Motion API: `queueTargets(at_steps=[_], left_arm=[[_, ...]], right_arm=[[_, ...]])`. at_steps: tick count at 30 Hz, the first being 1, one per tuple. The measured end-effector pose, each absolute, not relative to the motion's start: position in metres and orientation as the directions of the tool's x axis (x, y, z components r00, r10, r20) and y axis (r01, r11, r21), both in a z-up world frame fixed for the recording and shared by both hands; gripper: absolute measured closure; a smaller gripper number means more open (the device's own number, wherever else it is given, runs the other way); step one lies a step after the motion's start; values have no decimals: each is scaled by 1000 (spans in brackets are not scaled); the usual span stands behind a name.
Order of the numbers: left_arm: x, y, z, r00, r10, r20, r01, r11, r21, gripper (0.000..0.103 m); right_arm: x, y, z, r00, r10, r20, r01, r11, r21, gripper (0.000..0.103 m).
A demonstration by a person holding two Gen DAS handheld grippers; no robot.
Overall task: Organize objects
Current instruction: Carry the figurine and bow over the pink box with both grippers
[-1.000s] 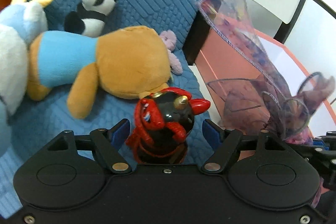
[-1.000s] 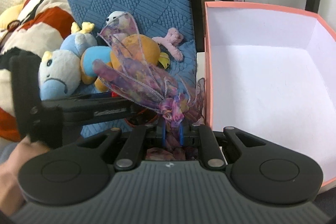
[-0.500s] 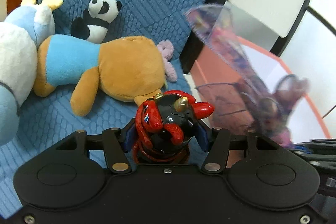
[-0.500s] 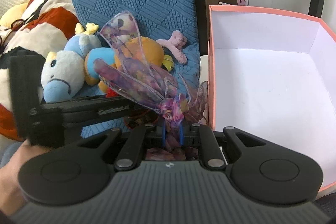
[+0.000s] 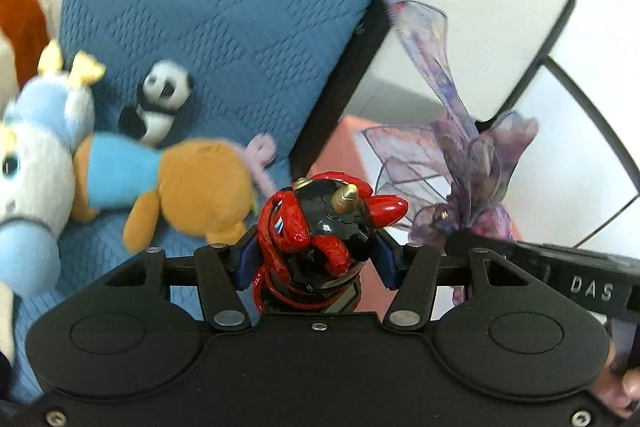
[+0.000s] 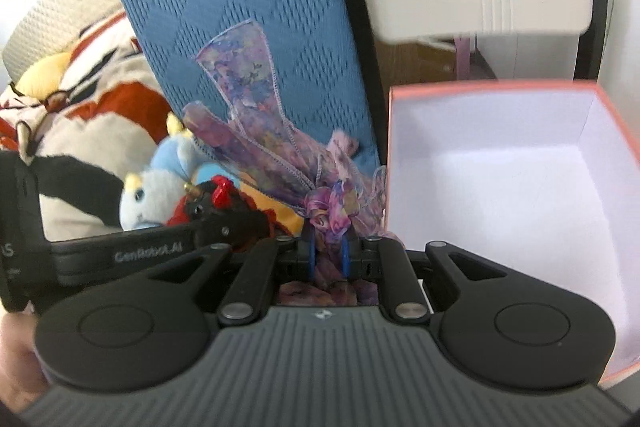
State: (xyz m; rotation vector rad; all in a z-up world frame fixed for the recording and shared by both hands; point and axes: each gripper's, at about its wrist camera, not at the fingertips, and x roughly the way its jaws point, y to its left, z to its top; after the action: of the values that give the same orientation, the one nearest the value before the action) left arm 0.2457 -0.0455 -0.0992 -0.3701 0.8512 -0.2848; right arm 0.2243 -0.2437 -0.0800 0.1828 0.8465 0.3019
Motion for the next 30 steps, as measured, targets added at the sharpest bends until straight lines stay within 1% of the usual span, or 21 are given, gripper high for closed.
queueTargets(at_steps=[7, 10, 15, 22, 30], left_arm=[[260, -72, -50, 650, -423, -632, 152, 887, -437, 49], [267, -89, -37, 653, -425, -627, 167, 888, -428, 49], [280, -121, -34, 633, -443, -635, 187, 883, -430, 49], [292, -169, -52, 587, -455, -669, 200, 883, -425, 49], [312, -222, -104, 488, -445, -751, 181, 893, -412, 49]], right_arm=[[235, -276, -35, 649, 373, -663, -189, 923, 334, 88], [235, -292, -21, 676, 353, -647, -187, 931, 313, 88], [233, -322, -13, 704, 303, -642, -159, 949, 273, 87], [233, -366, -37, 703, 248, -667, -101, 963, 251, 87], [237, -406, -93, 648, 232, -725, -41, 961, 272, 87]])
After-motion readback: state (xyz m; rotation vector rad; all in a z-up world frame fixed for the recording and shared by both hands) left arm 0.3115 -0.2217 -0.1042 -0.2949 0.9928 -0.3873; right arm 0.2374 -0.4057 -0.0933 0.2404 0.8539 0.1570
